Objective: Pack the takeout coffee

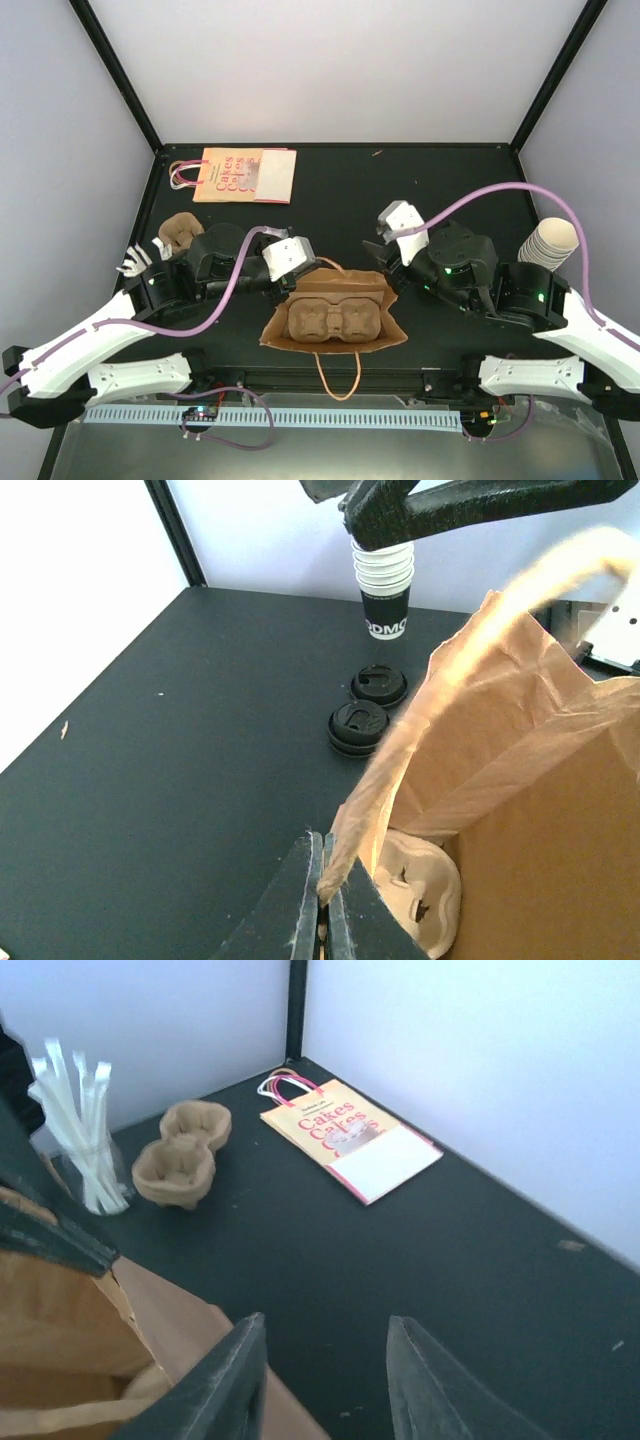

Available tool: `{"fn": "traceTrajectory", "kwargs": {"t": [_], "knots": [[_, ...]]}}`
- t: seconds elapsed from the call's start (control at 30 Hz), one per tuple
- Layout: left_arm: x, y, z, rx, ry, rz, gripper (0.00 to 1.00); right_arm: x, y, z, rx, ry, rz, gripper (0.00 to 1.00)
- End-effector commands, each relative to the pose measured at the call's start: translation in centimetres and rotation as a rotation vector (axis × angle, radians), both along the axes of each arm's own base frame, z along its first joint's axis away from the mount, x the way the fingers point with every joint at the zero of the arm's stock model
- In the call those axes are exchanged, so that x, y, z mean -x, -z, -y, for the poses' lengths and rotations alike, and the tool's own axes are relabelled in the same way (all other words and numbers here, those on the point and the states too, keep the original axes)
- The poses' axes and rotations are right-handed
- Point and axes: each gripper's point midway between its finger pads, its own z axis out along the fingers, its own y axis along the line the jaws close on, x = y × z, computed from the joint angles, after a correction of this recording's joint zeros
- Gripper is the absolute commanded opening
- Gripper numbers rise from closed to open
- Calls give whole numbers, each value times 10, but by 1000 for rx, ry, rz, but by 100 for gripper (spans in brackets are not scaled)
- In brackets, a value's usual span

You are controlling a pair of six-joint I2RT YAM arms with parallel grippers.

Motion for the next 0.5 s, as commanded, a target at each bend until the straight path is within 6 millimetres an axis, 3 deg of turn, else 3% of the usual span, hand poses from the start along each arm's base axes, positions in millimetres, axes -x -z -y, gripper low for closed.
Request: {"fn": "traceTrajectory", "kwargs": {"t": [0.0, 0.13, 0.3, 0.47], "knots": [[-5, -7, -10, 0, -38, 30, 1, 2, 1, 10, -85, 29, -109, 47], [-5, -14, -11, 8, -41, 38, 2, 3, 5, 18, -97, 64, -150, 75], [-5, -17, -16, 10, -49, 57, 2, 0, 16, 30, -95, 128, -169, 85], [-6, -16, -19, 3, -57, 80, 1, 1, 32, 28, -91, 135, -213, 86]]}}
